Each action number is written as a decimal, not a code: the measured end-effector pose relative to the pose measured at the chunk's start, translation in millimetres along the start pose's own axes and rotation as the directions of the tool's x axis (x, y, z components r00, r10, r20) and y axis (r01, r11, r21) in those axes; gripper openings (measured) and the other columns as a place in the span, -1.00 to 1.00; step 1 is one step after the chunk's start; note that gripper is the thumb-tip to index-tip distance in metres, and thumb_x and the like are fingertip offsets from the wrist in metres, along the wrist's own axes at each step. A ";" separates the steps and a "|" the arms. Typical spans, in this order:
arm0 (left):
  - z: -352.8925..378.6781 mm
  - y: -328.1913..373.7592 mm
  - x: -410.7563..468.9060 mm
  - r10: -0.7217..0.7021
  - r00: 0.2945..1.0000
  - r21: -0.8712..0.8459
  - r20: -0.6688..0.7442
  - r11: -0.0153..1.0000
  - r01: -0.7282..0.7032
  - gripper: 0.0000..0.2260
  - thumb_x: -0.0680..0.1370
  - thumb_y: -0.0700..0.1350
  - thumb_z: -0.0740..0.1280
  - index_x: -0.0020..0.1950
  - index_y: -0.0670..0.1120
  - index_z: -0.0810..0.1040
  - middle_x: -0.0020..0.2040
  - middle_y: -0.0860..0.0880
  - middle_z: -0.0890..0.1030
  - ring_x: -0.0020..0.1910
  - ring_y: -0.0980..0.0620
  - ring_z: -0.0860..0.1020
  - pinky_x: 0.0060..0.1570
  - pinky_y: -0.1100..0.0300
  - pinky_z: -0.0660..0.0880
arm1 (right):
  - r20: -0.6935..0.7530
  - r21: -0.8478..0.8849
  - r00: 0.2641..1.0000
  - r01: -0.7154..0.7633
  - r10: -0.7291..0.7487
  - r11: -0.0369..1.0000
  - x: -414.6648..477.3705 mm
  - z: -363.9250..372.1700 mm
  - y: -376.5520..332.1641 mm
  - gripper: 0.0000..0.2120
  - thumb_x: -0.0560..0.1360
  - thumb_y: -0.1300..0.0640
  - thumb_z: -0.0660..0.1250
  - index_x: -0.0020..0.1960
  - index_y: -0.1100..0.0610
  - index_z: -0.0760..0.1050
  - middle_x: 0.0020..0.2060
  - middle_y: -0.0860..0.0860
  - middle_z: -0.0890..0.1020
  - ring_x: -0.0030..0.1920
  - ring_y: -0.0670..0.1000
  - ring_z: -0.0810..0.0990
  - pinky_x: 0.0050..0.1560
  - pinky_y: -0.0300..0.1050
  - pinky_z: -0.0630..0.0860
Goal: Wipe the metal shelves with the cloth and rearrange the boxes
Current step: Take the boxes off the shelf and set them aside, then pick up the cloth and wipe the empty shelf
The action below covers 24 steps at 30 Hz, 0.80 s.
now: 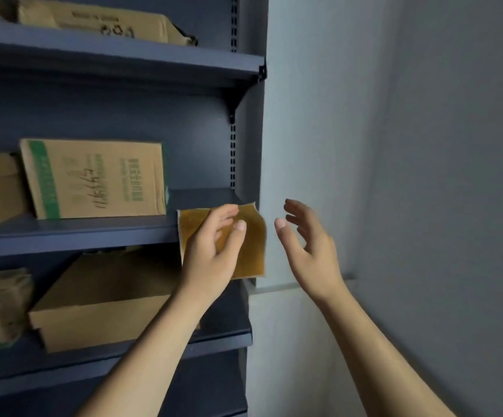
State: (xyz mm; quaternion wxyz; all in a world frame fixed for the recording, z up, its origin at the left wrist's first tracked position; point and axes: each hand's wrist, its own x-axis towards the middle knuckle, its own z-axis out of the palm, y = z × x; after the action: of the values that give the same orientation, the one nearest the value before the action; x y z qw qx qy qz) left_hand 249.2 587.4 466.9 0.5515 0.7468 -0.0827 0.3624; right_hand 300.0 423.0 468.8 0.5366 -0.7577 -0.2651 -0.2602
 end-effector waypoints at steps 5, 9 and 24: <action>-21.2 -3.4 9.7 -0.018 0.993 0.158 -0.119 0.987 0.037 -0.72 0.65 0.03 0.27 0.36 0.10 0.50 0.26 0.20 0.57 0.27 0.22 0.52 0.20 0.29 0.47 | 0.116 0.074 0.993 0.028 -0.036 0.997 22.9 24.6 1.9 -0.48 0.55 -0.35 0.20 0.44 -0.18 0.37 0.31 -0.30 0.47 0.21 -0.25 0.48 0.09 -0.41 0.40; -31.7 -12.0 23.8 0.017 0.988 0.332 -0.154 0.943 0.035 -0.70 0.61 0.20 0.23 0.31 0.20 0.49 0.24 0.23 0.57 0.30 0.13 0.50 0.26 0.06 0.49 | 0.169 -0.058 0.979 0.128 -0.116 0.990 47.3 34.1 9.7 -0.63 0.62 -0.22 0.25 0.38 -0.15 0.46 0.31 -0.22 0.51 0.21 -0.21 0.47 0.16 -0.22 0.52; -44.0 -48.9 87.9 -0.307 0.929 0.941 0.209 0.322 -0.106 -0.49 0.65 0.33 -0.08 0.58 0.24 0.19 0.62 -0.02 0.22 0.59 -0.11 0.17 0.49 -0.09 0.20 | 0.634 -0.428 0.761 0.198 0.137 0.882 104.7 78.2 34.5 -0.56 0.72 -0.11 -0.06 0.57 -0.14 0.26 0.55 0.05 0.32 0.59 0.11 0.18 0.53 0.21 0.23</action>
State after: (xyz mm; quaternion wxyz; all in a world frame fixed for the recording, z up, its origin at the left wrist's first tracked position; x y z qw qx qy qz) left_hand 318.7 669.0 490.8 0.0133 0.9814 0.0933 0.1674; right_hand 407.9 500.4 494.0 0.2066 -0.9023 -0.3753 -0.0478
